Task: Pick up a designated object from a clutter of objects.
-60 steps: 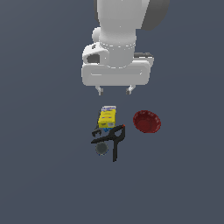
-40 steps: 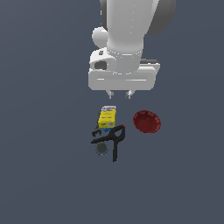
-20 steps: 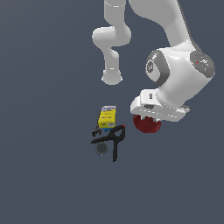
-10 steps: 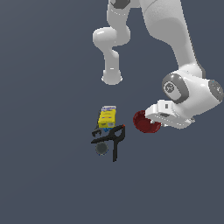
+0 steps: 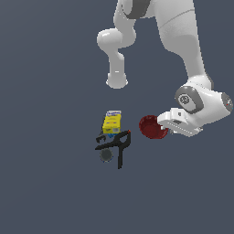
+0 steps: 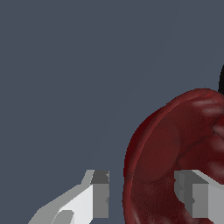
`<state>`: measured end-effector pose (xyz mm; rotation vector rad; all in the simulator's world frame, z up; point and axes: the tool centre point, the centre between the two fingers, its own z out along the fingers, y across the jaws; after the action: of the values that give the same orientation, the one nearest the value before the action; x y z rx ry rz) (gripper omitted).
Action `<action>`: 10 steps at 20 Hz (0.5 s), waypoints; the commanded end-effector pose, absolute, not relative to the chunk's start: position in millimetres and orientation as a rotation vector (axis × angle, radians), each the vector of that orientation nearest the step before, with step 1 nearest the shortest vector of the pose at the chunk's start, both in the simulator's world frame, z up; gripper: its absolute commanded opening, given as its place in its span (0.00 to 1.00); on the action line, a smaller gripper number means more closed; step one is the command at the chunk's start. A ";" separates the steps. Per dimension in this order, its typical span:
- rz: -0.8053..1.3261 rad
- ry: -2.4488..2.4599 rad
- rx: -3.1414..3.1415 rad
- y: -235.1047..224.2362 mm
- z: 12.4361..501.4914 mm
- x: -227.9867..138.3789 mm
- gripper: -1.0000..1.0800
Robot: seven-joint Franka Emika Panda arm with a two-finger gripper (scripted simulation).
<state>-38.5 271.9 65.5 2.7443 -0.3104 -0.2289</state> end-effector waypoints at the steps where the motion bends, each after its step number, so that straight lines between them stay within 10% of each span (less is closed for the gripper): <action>1: -0.224 -0.317 2.734 275.3 60.3 -41.0 0.62; 10: -0.224 -0.316 2.732 273.2 50.8 -43.9 0.62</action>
<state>-43.0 274.9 54.6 2.7327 -0.3157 -0.2234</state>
